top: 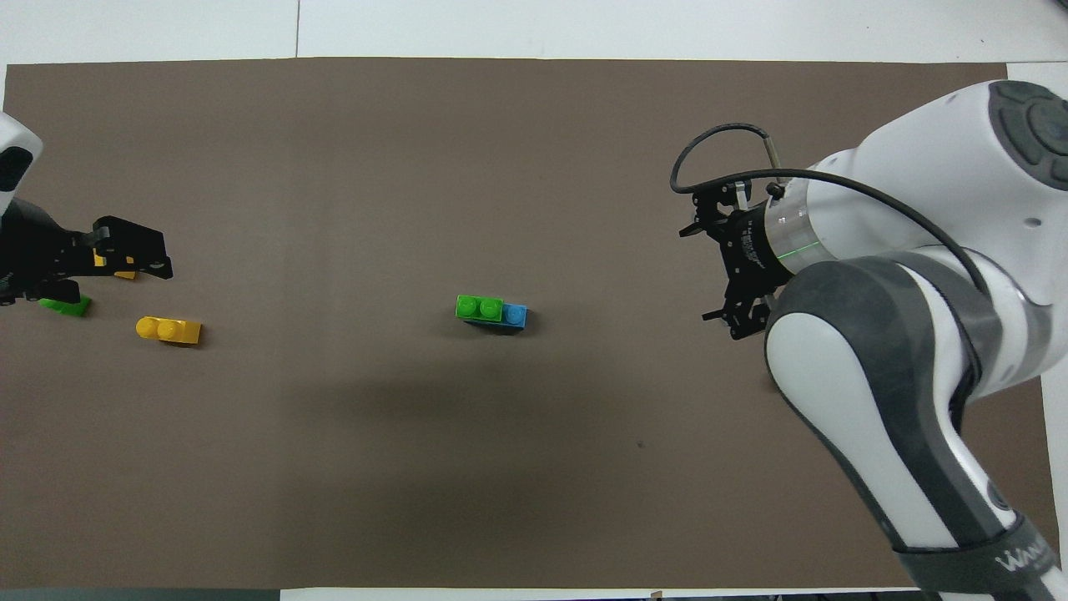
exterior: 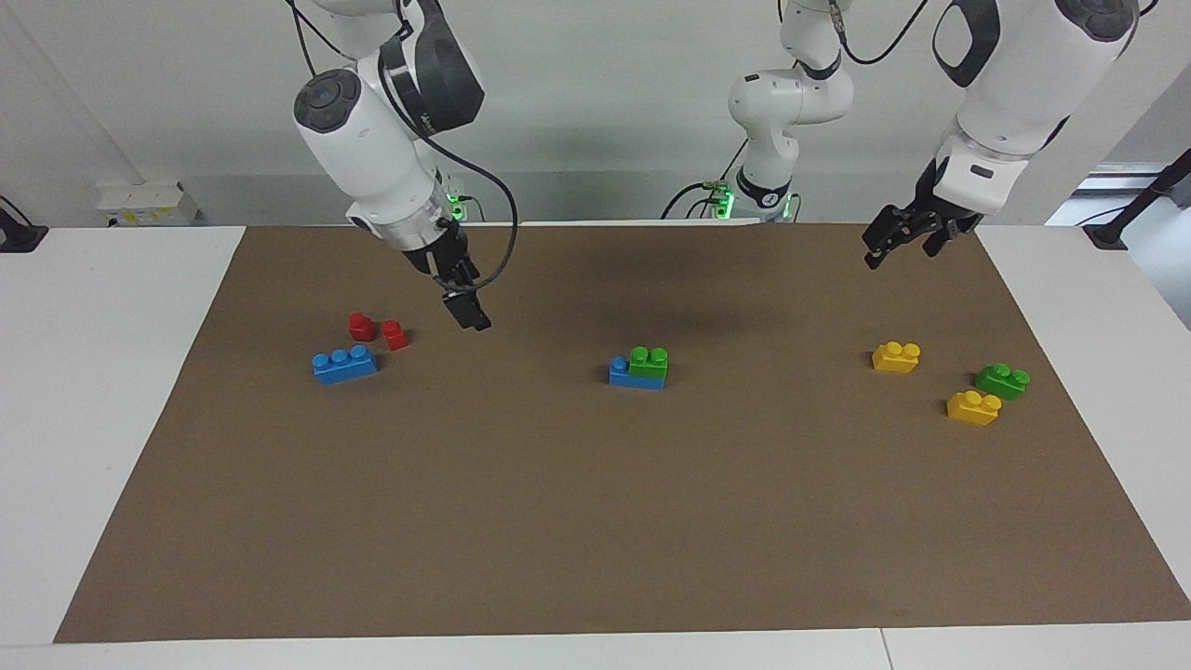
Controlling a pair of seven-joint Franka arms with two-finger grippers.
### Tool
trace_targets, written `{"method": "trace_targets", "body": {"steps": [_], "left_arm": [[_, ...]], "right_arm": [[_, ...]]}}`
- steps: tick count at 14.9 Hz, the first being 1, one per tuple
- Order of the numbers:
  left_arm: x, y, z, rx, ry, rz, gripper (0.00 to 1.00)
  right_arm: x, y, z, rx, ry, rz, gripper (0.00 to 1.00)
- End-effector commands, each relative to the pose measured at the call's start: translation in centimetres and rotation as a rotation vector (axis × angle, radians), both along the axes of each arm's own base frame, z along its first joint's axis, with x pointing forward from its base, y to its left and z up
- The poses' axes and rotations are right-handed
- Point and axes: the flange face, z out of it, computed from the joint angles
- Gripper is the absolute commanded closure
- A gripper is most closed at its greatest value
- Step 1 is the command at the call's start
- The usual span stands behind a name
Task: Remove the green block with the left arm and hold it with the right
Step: 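Move both grippers toward the joined green-and-blue brick pair in the middle, then lower the left gripper onto the green brick while the right gripper reaches the blue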
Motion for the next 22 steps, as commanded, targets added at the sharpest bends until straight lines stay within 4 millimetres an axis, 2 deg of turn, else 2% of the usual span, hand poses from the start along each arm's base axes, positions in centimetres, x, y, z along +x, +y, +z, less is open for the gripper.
{"method": "trace_targets", "body": {"steps": [1, 4, 7, 11, 15, 17, 19, 22], "left_arm": [[-2.2, -2.9, -1.2, -0.009, -0.024, 0.151, 0.0], [-3.8, -5.8, -2.6, -0.004, -0.02, 0.336, 0.0], [-5.2, -8.9, -4.0, -0.013, -0.035, 0.526, 0.0], [-6.4, -13.6, -5.3, -0.049, -0.064, 0.788, 0.0], [-7.4, -17.4, -8.2, -0.087, -0.071, 0.974, 0.0], [-7.7, -20.1, -10.4, -0.067, -0.04, 1.046, 0.0], [-7.9, -21.8, -12.0, -0.059, -0.021, 1.145, 0.0], [-7.1, -23.2, -14.1, -0.081, -0.017, 1.282, 0.0]], "right_arm": [[-0.7, 1.9, -2.7, 0.051, 0.018, -0.083, 0.0], [-0.9, 3.9, -6.1, 0.105, 0.019, -0.146, 0.0], [-2.0, 7.4, -8.7, 0.11, -0.023, -0.125, 0.04], [-2.1, 8.6, -10.7, 0.158, -0.018, -0.192, 0.04], [-2.5, 10.8, -13.7, 0.153, -0.003, -0.199, 0.03], [-2.7, 11.8, -15.5, 0.141, 0.009, -0.189, 0.03], [-2.9, 12.5, -16.7, 0.136, 0.005, -0.186, 0.03], [-2.8, 13.2, -17.9, 0.165, 0.002, -0.225, 0.03]]}}
